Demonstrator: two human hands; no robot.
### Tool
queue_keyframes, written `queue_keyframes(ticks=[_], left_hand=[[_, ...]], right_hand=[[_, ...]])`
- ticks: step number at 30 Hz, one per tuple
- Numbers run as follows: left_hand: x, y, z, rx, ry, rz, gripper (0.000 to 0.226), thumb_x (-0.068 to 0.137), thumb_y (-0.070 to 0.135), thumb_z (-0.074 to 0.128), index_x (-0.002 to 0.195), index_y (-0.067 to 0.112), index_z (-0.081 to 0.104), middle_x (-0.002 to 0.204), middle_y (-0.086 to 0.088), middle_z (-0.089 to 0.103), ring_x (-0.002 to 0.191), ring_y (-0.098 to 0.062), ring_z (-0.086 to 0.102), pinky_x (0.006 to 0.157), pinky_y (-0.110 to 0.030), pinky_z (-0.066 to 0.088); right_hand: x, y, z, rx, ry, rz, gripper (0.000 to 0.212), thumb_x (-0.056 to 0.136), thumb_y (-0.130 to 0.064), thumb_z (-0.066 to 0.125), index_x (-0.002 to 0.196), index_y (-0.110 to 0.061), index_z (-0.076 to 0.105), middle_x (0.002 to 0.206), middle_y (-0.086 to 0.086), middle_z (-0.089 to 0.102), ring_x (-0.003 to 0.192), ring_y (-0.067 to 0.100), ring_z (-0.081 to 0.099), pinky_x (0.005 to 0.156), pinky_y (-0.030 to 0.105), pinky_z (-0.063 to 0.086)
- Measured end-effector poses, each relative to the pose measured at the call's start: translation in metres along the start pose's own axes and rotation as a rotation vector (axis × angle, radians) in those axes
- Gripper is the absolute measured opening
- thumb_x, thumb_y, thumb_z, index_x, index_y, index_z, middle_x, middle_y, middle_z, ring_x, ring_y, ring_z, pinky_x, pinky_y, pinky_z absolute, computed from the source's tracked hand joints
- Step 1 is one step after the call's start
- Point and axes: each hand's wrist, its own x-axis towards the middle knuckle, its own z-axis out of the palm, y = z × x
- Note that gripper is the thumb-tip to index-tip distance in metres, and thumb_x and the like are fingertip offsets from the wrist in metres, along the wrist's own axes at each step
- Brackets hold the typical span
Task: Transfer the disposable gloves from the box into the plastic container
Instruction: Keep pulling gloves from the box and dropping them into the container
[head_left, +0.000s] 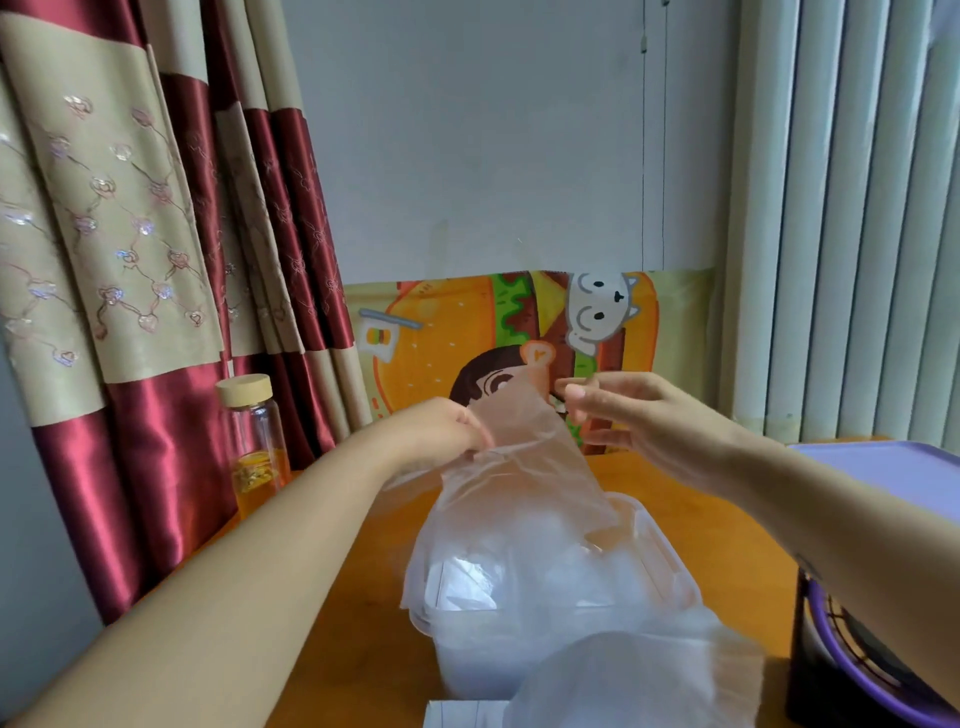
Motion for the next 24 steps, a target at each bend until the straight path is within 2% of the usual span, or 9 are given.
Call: queue_keyframes(ticks=[3,6,10,12,15,17,20,22,24], left_hand=[[0.010,0.009,-0.008,0.076,-0.062,0.030,0.026,0.096,0.017,0.047,0.093,0.028,0.070,0.087,0.020,0.061,0.083,-0.001,0.055,0.084,-0.022,0.040],[0.017,0.019,-0.016,0.147,-0.166,0.060,0.028,0.098,0.019,0.046,0.114,0.023,0.068,0.113,0.012,0.061,0.101,-0.005,0.054,0.092,-0.021,0.039],[0.021,0.023,-0.029,0.129,-0.299,0.109,0.028,0.098,0.022,0.047,0.122,0.025,0.062,0.123,0.014,0.054,0.110,-0.002,0.050,0.092,-0.016,0.036],[0.024,0.014,-0.037,-0.032,-0.324,0.064,0.025,0.097,0.020,0.051,0.117,0.026,0.063,0.124,0.010,0.060,0.107,-0.006,0.059,0.086,-0.020,0.045],[0.025,-0.002,-0.049,-0.267,-0.340,-0.086,0.025,0.096,0.013,0.051,0.117,0.020,0.062,0.116,0.000,0.065,0.090,-0.012,0.070,0.066,-0.024,0.057],[0.029,-0.016,-0.053,-0.186,-0.212,-0.161,0.028,0.095,0.012,0.053,0.120,0.021,0.060,0.122,0.000,0.060,0.101,-0.015,0.064,0.078,-0.032,0.057],[0.040,-0.037,-0.045,0.134,0.216,-0.233,0.041,0.094,0.015,0.052,0.134,0.021,0.052,0.133,-0.003,0.054,0.112,-0.020,0.056,0.097,-0.040,0.048],[0.038,-0.039,-0.030,0.370,0.519,-0.109,0.042,0.093,0.019,0.053,0.135,0.026,0.050,0.140,-0.001,0.048,0.113,-0.020,0.055,0.097,-0.038,0.046],[0.031,-0.030,-0.009,0.402,0.616,0.187,0.036,0.094,0.021,0.053,0.128,0.029,0.055,0.136,0.004,0.049,0.108,-0.017,0.057,0.094,-0.037,0.047]], right_hand=[[-0.002,-0.006,-0.006,-0.187,-0.092,-0.041,0.032,0.072,-0.060,0.064,0.066,-0.030,0.073,0.139,-0.015,0.048,0.126,0.000,0.044,0.106,0.035,0.037],[0.001,-0.012,-0.010,-0.260,-0.108,-0.028,0.033,0.075,-0.059,0.064,0.084,-0.029,0.075,0.132,-0.010,0.057,0.122,0.003,0.050,0.106,0.038,0.040],[0.014,-0.019,-0.008,-0.488,0.090,-0.057,0.029,0.084,-0.018,0.069,0.112,-0.027,0.069,0.105,-0.008,0.071,0.090,0.005,0.067,0.087,0.025,0.054],[0.020,-0.020,-0.010,-0.412,0.162,-0.024,0.035,0.083,-0.009,0.067,0.112,-0.028,0.069,0.100,-0.012,0.070,0.087,0.003,0.067,0.083,0.020,0.054],[0.031,-0.013,-0.016,-0.074,0.128,0.122,0.034,0.083,0.000,0.065,0.111,-0.018,0.068,0.109,-0.004,0.068,0.090,0.009,0.068,0.079,0.019,0.055],[0.036,-0.001,-0.015,0.042,0.088,0.203,0.033,0.082,0.006,0.064,0.112,-0.007,0.066,0.116,0.000,0.065,0.093,0.011,0.067,0.076,0.018,0.055],[0.042,0.027,-0.008,-0.007,0.027,0.317,0.038,0.080,0.005,0.066,0.115,-0.007,0.064,0.118,0.003,0.064,0.097,0.014,0.066,0.086,0.026,0.054],[0.044,0.044,-0.003,-0.112,0.028,0.364,0.039,0.077,0.002,0.069,0.114,-0.011,0.066,0.117,0.004,0.065,0.102,0.019,0.065,0.094,0.037,0.052],[0.044,0.057,0.002,-0.208,0.040,0.385,0.040,0.077,0.000,0.071,0.114,-0.013,0.067,0.114,0.002,0.066,0.101,0.021,0.065,0.093,0.041,0.052]])
